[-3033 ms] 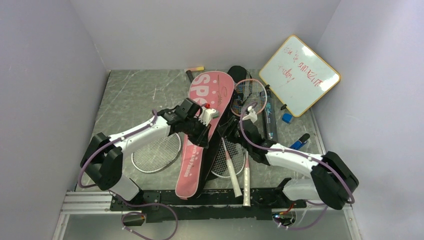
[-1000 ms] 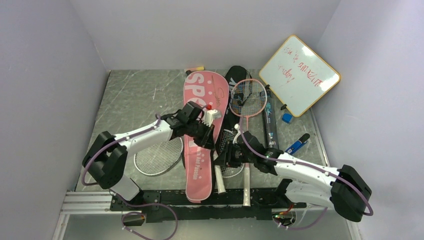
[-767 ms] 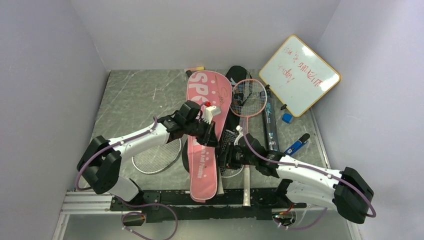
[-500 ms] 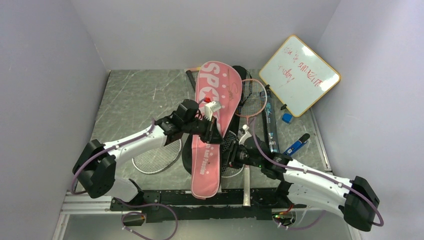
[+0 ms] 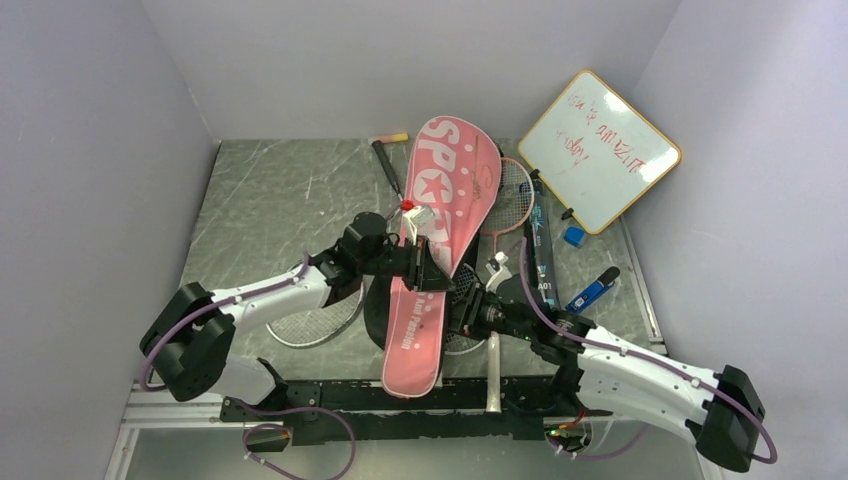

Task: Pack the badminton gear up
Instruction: Place the racket in the racket bag.

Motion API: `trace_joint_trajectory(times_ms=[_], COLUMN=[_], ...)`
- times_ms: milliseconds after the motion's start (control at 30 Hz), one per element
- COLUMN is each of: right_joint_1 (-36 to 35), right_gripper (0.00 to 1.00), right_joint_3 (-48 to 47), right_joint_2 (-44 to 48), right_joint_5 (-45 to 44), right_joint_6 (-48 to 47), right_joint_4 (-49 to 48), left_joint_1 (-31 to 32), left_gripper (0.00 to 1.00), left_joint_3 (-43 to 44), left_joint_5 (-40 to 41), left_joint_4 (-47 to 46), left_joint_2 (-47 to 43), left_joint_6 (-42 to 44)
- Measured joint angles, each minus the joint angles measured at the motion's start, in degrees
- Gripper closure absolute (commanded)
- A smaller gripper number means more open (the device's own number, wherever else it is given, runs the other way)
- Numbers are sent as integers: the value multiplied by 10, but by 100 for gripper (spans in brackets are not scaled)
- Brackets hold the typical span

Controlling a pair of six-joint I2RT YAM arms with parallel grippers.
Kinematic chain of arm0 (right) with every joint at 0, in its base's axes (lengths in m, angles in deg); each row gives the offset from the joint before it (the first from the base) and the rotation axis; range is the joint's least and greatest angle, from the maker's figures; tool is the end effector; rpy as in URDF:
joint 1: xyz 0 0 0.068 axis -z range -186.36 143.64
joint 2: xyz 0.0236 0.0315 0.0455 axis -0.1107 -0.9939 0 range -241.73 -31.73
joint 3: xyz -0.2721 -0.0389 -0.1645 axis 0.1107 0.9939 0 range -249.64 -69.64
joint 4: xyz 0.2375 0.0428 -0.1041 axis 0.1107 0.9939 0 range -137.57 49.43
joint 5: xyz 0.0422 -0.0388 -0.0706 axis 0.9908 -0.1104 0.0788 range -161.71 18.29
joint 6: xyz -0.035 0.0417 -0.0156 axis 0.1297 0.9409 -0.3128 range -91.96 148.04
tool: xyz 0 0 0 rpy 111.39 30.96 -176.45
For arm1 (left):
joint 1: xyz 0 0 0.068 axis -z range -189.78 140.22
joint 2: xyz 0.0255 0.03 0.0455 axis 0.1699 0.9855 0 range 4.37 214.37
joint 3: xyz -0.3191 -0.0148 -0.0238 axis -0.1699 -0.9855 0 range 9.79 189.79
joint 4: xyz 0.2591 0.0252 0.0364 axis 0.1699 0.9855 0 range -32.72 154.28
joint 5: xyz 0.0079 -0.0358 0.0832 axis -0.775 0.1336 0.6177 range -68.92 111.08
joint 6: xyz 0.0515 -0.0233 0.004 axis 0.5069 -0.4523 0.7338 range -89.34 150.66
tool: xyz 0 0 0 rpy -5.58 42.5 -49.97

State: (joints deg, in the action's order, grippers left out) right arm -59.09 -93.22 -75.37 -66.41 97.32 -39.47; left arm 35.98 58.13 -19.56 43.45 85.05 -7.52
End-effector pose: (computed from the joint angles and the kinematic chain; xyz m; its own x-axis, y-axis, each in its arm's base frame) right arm 0.0853 0.1182 0.2477 -0.8885 0.3704 -0.2710 -0.0305 0.5416 0.8401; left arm 0.1967 -0.2389 0.3079 -0.7765 0.1251 -0.6176 0.6291 0.2090 -0.7487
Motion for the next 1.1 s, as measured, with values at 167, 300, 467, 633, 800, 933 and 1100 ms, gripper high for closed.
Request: trace_joint_trajectory(times_ms=[167,300,467,633,800,933,1100], right_joint_1=[-1,-1,-2,-2,-2,-2,0], right_gripper=[100,100,100,100,100,100,100], right_joint_3=[1,8,37,40,35,15,-29], right_joint_2=[-31,-32,-14,-4,-25,-65,-148], right_joint_5=[10,5,-17,-50,-59,-71,-72], right_joint_6=[11,17,19,18,3,-7,-24], right_joint_4=[-38,-84,-152,-166,-167,-170,-173], left_joint_1=[0,10,32,35,34,19,-8], left_gripper=[95,95,95,95,95,95,95], left_joint_3=[-59,-81,-102,-113,-115,-115,-110], left_joint_5=[-15,-24,-43,-45,-46,-46,-37], left_joint_4=[-186,-303,-432,-467,-466,-420,-278], left_joint_2=[0,8,24,33,33,16,-49], left_joint_6=[-134,-222,-308,-329,-329,-315,-239])
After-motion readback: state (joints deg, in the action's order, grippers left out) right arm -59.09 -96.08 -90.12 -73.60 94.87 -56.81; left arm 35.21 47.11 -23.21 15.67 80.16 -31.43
